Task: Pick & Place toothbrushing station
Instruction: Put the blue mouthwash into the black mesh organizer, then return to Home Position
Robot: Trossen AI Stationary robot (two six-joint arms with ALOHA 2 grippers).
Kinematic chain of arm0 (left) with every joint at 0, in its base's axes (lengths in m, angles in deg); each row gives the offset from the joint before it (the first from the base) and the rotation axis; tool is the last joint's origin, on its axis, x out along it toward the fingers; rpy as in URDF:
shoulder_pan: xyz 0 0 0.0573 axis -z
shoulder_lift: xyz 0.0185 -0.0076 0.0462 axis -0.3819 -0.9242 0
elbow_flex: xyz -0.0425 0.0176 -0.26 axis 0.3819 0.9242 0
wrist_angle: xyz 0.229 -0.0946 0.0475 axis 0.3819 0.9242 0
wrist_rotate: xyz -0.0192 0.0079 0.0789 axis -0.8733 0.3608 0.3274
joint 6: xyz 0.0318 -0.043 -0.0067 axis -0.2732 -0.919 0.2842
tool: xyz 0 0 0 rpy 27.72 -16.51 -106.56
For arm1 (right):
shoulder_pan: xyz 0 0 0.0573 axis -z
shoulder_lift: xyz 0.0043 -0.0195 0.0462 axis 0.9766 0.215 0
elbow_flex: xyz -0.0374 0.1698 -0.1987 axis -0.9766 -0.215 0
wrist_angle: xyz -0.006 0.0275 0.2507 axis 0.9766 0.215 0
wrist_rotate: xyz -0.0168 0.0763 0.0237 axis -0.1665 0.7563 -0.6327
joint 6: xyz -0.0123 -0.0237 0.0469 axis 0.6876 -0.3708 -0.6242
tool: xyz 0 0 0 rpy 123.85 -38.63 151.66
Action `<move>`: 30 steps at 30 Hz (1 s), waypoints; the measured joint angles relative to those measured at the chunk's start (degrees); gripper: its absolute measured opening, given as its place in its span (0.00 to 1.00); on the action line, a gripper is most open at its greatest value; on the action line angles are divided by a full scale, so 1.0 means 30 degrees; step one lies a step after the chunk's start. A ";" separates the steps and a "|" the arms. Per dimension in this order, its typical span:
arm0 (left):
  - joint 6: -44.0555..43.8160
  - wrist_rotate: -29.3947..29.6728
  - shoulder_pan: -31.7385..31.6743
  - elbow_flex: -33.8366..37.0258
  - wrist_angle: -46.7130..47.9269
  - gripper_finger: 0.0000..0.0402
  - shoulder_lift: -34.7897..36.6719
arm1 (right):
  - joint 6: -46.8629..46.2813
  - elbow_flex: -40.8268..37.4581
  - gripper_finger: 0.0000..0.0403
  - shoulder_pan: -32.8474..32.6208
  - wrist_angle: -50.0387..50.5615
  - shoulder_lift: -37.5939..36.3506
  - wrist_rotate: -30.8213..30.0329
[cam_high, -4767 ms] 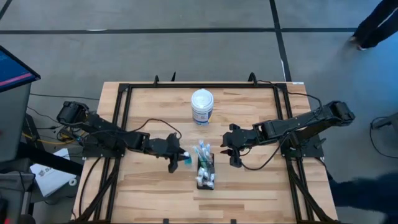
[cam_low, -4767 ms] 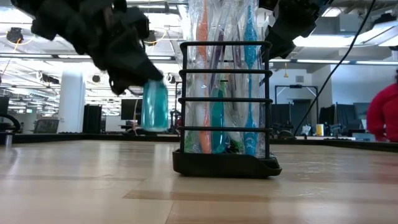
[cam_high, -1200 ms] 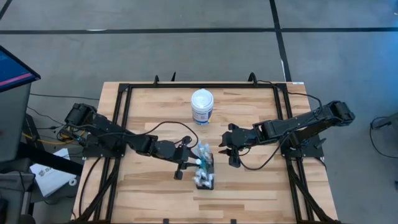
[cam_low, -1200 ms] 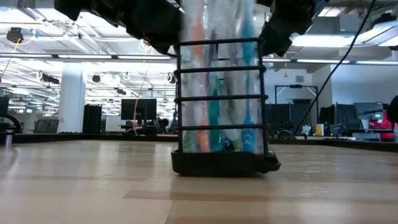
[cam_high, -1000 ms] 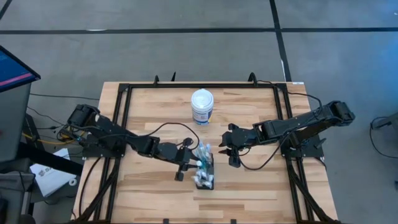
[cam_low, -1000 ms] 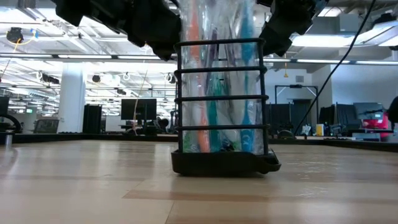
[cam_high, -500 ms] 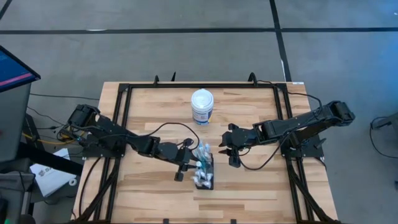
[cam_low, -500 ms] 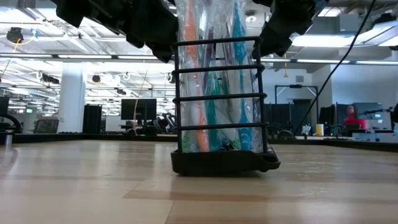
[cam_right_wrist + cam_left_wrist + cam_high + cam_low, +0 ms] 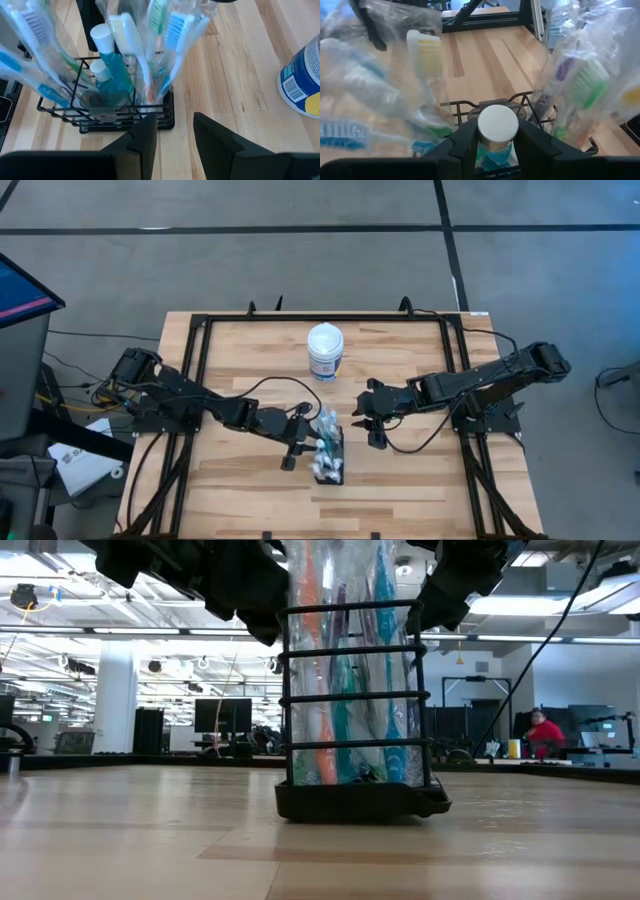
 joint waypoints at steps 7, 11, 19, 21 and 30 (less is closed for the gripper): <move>0.0035 0.0126 -0.0066 0.0000 -0.0391 0.34 0.0000 | 0.0006 0.0001 0.30 -0.0006 0.0000 0.0000 0.0000; 0.0035 0.0126 -0.0066 0.0000 -0.0631 0.34 0.0000 | 0.0006 0.0005 0.30 -0.0006 0.0000 0.0000 0.0000; 0.0042 0.0124 -0.0066 0.0000 -0.0860 0.33 0.0000 | -0.0002 0.0001 0.30 -0.0006 0.0000 0.0000 0.0000; 0.0042 0.0118 -0.0066 0.0000 -0.1056 0.33 0.0000 | -0.0002 -0.0002 0.30 -0.0006 0.0006 0.0000 0.0000; -0.0067 0.0148 -0.0051 0.0000 -0.1510 0.32 0.0036 | 0.0006 0.0005 0.30 -0.0006 0.0066 0.0000 0.0000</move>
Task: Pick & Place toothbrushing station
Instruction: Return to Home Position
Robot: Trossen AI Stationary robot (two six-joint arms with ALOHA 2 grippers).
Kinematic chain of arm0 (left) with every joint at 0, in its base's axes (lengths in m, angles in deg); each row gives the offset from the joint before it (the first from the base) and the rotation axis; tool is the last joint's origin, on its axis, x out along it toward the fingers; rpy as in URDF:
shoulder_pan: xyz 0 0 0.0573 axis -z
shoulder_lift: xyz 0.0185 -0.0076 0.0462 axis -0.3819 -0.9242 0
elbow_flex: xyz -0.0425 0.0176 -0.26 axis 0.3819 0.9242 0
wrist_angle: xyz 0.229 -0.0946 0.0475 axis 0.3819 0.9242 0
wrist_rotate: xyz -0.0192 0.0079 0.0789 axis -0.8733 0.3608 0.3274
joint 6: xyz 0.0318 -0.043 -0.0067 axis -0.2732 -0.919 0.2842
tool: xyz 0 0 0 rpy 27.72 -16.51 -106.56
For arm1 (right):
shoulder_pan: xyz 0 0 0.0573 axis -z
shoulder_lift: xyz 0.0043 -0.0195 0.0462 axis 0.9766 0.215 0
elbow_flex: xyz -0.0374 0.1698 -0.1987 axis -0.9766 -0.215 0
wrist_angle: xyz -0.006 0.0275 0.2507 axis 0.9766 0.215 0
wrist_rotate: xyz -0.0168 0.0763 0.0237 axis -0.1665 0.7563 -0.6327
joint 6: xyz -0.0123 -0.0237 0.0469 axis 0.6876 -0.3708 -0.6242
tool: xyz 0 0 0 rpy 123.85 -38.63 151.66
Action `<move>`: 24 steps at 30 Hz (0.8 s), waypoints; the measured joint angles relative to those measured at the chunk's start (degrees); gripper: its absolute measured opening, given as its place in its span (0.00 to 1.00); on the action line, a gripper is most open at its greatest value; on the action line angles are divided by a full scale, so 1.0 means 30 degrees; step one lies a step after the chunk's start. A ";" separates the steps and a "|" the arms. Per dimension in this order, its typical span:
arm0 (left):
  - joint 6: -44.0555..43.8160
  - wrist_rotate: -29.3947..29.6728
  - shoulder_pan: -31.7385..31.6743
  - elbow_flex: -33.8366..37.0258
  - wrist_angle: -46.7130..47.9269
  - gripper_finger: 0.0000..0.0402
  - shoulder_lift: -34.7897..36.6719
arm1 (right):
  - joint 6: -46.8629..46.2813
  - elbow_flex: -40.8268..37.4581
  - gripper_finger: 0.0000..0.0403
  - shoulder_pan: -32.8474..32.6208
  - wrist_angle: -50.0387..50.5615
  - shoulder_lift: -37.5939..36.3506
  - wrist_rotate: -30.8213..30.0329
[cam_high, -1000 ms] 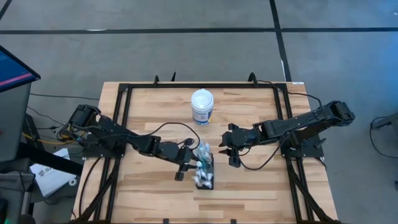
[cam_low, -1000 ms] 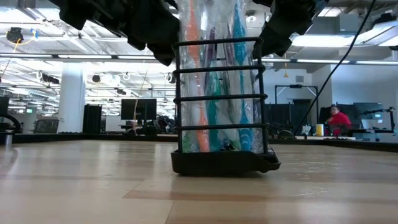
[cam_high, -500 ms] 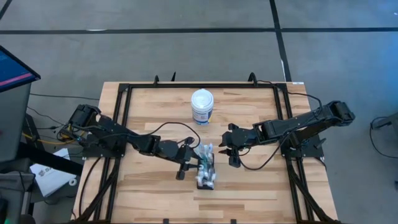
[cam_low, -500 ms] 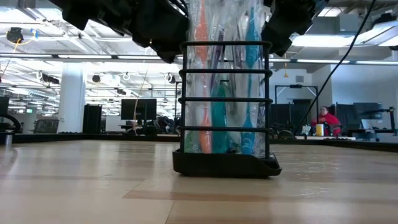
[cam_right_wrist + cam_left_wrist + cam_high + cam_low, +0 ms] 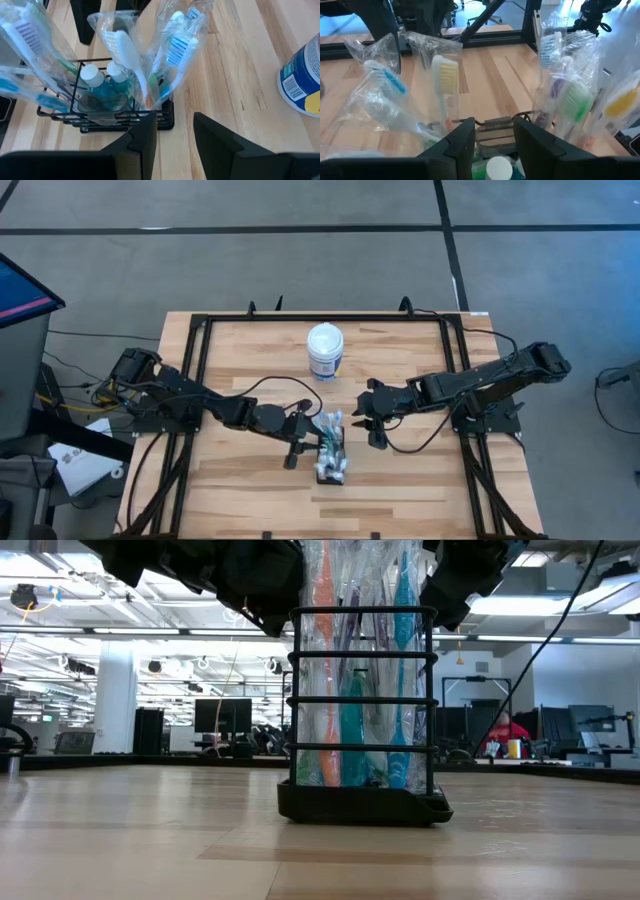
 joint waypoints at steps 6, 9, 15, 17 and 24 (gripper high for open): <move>-0.0385 0.0215 0.0058 0.0007 0.1313 0.30 0.1315 | 0.1359 0.0000 0.29 -0.0446 -0.0308 0.0000 -0.1335; -0.0485 0.1335 0.0106 0.0160 0.3231 0.29 0.2868 | 0.1843 -0.0087 0.27 -0.0830 -0.0322 -0.0299 -0.2128; -0.0866 0.3087 0.0182 0.2554 0.3373 0.26 0.6725 | 0.2015 -0.1580 0.20 -0.1244 -0.1141 -0.2322 -0.2888; -0.1092 0.3177 0.0189 0.3389 0.3284 0.26 0.7956 | 0.2061 -0.2558 0.18 -0.1277 -0.2378 -0.3438 -0.2929; -0.1274 0.3542 0.0182 0.5743 0.3125 0.26 1.1471 | 0.2742 -0.6168 0.16 -0.0764 -0.6137 -0.7081 -0.2936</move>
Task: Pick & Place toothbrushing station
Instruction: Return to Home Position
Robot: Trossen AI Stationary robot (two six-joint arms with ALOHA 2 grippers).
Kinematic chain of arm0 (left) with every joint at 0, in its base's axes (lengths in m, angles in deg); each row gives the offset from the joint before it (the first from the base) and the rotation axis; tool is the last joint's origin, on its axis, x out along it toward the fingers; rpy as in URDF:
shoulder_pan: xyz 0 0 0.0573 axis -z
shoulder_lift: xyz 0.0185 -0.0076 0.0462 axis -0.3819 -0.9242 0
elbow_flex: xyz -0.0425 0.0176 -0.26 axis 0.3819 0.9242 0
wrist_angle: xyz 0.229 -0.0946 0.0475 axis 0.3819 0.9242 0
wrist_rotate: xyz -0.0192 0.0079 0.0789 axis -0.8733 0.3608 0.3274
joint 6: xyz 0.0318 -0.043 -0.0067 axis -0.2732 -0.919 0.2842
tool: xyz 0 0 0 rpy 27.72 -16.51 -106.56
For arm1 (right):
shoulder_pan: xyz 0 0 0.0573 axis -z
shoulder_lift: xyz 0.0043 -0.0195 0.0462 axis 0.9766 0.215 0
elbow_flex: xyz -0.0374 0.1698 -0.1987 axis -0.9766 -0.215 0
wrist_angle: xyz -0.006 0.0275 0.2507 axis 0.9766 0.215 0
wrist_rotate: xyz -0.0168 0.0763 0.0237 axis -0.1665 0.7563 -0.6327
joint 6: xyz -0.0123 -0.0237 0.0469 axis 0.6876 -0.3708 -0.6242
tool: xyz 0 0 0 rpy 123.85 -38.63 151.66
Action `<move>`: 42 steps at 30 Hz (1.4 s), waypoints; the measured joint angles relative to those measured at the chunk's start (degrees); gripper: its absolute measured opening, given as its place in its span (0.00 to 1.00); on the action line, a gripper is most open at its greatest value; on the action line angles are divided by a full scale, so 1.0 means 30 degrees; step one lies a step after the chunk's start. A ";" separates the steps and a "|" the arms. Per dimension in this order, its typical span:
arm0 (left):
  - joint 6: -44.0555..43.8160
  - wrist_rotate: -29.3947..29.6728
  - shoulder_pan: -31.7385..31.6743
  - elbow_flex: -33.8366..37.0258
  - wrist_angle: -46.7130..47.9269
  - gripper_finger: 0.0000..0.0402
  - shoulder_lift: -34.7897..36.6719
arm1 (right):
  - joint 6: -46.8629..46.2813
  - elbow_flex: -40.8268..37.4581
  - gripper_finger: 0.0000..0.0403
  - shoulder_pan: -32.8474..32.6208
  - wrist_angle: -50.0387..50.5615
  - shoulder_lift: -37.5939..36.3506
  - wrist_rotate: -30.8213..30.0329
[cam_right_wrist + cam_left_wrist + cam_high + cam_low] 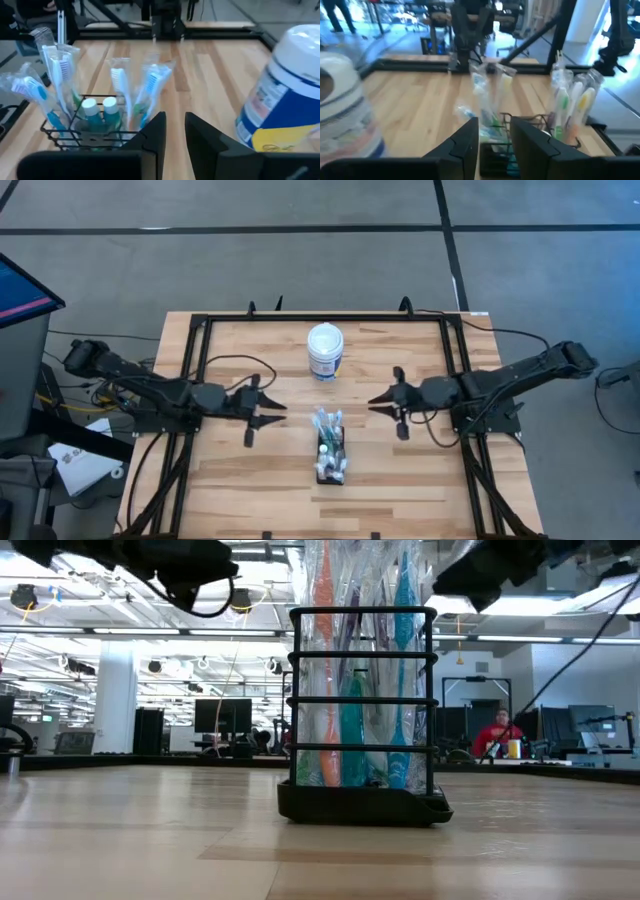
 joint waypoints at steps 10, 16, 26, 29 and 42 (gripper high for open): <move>0.0757 0.1442 -0.0680 0.2843 -0.0308 0.26 0.3893 | 0.1339 -0.3469 0.16 0.1228 -0.2403 -0.3970 0.0015; 0.0457 0.1369 -0.1607 0.4231 -0.0493 0.26 0.5592 | 0.1556 -0.5304 0.16 0.1822 -0.3040 -0.6429 0.0074; 0.0445 -0.0562 -0.1996 0.6066 -0.0493 0.26 0.8666 | 0.1187 -0.8197 0.16 0.2163 -0.3287 -1.0959 0.0178; 0.0385 -0.0570 -0.1996 0.6602 -0.0487 0.26 0.9312 | 0.1097 -0.9053 0.16 0.2163 -0.3233 -1.2214 0.0218; -0.0144 -0.0978 -0.1996 0.8020 -0.0467 0.26 1.0876 | 0.0656 -1.1420 0.16 0.2112 -0.2158 -1.6544 0.0248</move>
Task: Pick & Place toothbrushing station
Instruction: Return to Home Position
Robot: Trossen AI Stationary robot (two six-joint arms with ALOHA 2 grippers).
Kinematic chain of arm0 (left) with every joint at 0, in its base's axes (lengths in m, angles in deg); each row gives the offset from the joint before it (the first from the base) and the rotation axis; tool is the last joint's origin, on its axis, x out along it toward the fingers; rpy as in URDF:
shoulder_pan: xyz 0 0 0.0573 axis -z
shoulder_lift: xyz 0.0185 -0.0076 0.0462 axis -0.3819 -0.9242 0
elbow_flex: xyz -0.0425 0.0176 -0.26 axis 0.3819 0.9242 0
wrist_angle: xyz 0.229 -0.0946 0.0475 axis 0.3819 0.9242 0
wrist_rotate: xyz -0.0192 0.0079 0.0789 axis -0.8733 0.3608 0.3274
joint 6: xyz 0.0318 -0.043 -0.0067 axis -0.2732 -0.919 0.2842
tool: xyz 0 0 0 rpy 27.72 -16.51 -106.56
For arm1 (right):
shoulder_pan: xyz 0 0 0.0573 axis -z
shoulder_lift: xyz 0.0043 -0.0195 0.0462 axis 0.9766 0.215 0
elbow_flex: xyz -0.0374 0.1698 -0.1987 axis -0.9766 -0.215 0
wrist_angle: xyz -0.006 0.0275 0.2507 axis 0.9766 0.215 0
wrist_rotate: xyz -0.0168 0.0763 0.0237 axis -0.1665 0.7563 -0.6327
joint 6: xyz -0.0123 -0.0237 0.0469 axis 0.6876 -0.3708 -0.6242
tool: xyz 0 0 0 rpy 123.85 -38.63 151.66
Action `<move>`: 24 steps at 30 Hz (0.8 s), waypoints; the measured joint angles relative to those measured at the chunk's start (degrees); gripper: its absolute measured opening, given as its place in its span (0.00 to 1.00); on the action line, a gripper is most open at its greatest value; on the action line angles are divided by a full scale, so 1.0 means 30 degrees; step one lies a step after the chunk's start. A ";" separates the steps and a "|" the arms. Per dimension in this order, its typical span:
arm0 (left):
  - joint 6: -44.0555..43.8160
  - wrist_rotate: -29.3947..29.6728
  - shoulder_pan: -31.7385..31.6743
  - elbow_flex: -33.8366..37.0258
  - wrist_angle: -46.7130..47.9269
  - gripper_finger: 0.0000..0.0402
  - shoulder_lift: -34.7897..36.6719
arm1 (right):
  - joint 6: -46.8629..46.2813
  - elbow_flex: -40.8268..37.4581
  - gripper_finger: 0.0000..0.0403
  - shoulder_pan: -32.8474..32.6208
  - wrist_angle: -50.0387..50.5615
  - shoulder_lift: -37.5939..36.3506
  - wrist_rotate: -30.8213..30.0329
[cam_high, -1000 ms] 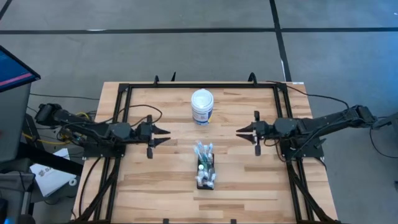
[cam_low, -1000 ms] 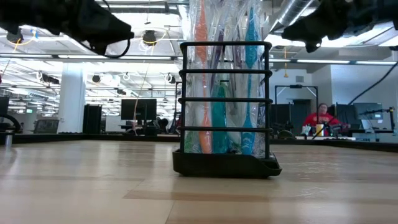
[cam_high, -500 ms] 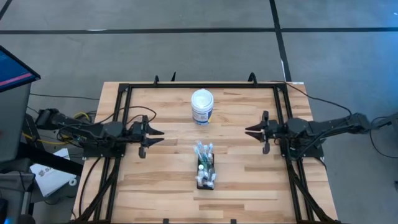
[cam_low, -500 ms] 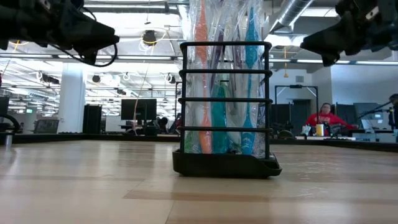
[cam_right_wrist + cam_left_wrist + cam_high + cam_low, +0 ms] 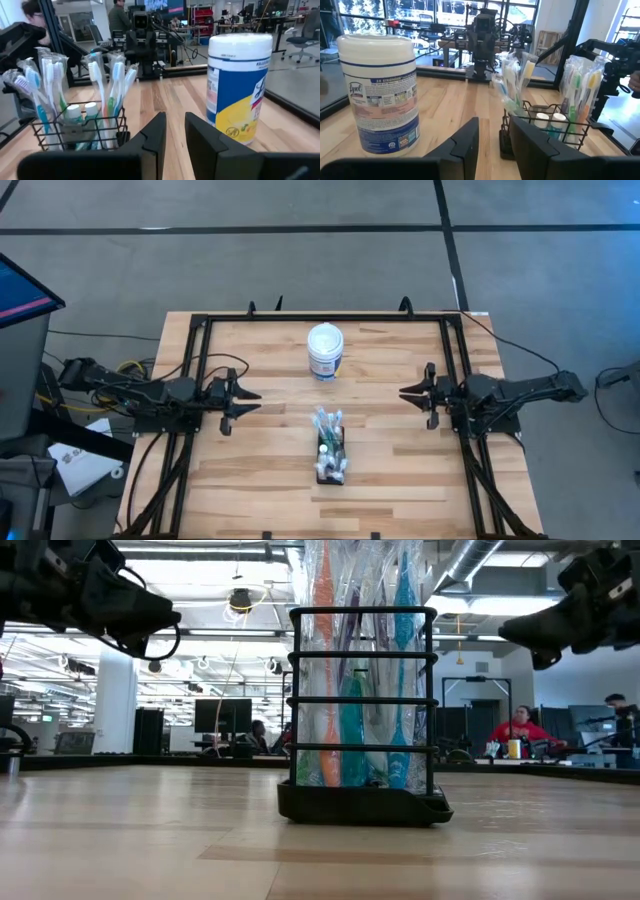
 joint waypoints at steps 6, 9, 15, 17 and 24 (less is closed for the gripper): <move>-0.0039 -0.0073 0.0015 0.0000 0.0016 0.26 0.0006 | -0.0120 -0.0721 0.16 0.0000 0.0092 -0.1073 0.0572; -0.0102 -0.0139 0.0015 0.0187 -0.0048 0.26 0.0006 | -0.0112 -0.0728 0.16 0.0000 0.0189 -0.1232 0.0823; -0.0874 -0.0374 0.0015 0.1107 -0.0230 0.26 -0.0007 | -0.0038 -0.0721 0.16 0.0000 0.0207 -0.1228 0.0824; -0.0986 -0.0427 0.0015 0.1107 -0.0396 0.26 -0.0001 | 0.0009 -0.0721 0.16 0.0000 0.0222 -0.1219 0.0834; -0.0916 -0.0226 0.0015 0.1107 -0.0446 0.26 -0.0001 | 0.0020 -0.0721 0.16 0.0000 0.0229 -0.1219 0.0823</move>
